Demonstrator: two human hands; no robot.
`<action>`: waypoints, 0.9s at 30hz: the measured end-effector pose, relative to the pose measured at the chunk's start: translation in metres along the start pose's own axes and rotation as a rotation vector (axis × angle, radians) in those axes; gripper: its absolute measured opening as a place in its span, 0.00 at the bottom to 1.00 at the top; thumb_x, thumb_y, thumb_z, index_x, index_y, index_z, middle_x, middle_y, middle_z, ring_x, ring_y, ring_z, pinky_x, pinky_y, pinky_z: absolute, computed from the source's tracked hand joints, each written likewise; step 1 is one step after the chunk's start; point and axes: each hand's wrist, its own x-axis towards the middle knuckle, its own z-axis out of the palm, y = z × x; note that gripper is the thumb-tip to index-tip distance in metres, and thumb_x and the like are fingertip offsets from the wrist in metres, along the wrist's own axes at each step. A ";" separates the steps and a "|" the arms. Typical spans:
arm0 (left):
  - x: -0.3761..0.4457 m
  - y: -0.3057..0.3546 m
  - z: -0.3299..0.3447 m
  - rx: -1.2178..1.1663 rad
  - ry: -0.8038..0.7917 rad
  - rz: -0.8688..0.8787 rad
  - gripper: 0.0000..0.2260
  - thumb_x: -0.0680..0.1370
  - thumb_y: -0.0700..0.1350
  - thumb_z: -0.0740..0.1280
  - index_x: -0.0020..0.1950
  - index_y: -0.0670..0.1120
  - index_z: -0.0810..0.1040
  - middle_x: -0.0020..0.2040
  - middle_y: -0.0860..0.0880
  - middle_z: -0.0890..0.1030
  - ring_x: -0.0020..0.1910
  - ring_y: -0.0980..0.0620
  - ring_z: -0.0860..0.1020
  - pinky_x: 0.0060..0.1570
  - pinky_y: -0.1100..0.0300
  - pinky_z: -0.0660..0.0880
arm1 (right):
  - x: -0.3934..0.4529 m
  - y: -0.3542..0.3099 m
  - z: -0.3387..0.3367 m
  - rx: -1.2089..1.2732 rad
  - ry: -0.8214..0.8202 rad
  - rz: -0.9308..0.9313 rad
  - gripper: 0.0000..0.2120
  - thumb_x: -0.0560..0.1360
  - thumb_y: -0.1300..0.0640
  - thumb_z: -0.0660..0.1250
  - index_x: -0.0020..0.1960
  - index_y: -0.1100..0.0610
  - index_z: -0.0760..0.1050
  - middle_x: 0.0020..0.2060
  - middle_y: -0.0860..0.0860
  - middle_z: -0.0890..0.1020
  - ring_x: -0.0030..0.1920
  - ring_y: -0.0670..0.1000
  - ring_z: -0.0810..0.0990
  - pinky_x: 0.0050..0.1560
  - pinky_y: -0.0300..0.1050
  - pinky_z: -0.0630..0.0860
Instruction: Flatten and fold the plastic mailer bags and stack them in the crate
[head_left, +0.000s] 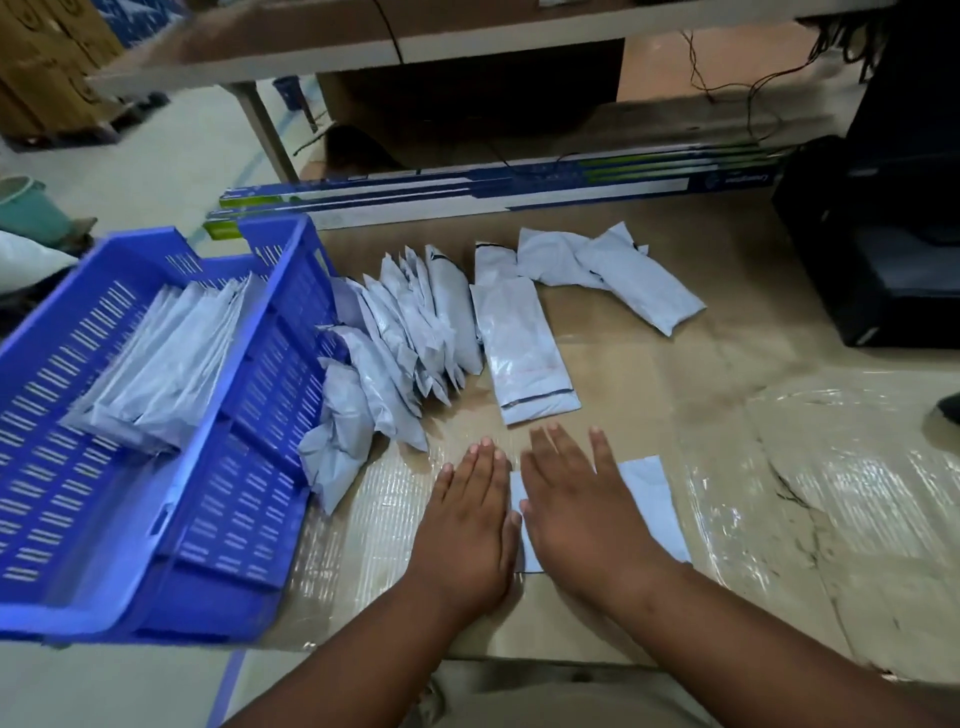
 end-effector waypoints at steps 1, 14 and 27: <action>0.001 0.000 0.000 0.014 0.000 0.003 0.30 0.86 0.55 0.47 0.87 0.44 0.54 0.87 0.44 0.50 0.86 0.48 0.47 0.83 0.43 0.52 | 0.001 -0.004 0.006 -0.013 -0.025 -0.032 0.31 0.82 0.48 0.48 0.77 0.62 0.71 0.78 0.62 0.69 0.80 0.62 0.65 0.80 0.71 0.51; 0.006 0.003 0.002 0.034 0.023 0.021 0.31 0.84 0.54 0.51 0.85 0.41 0.59 0.86 0.39 0.56 0.86 0.41 0.53 0.81 0.39 0.56 | -0.008 -0.004 0.026 0.049 -0.054 -0.078 0.31 0.85 0.50 0.49 0.85 0.61 0.54 0.85 0.59 0.54 0.85 0.56 0.51 0.84 0.59 0.50; 0.003 -0.007 0.001 -0.070 0.020 0.073 0.30 0.85 0.52 0.49 0.86 0.42 0.57 0.87 0.43 0.53 0.86 0.47 0.48 0.83 0.41 0.54 | -0.007 0.004 0.037 0.219 -0.052 -0.051 0.32 0.86 0.46 0.49 0.86 0.59 0.49 0.86 0.55 0.46 0.85 0.52 0.41 0.84 0.56 0.45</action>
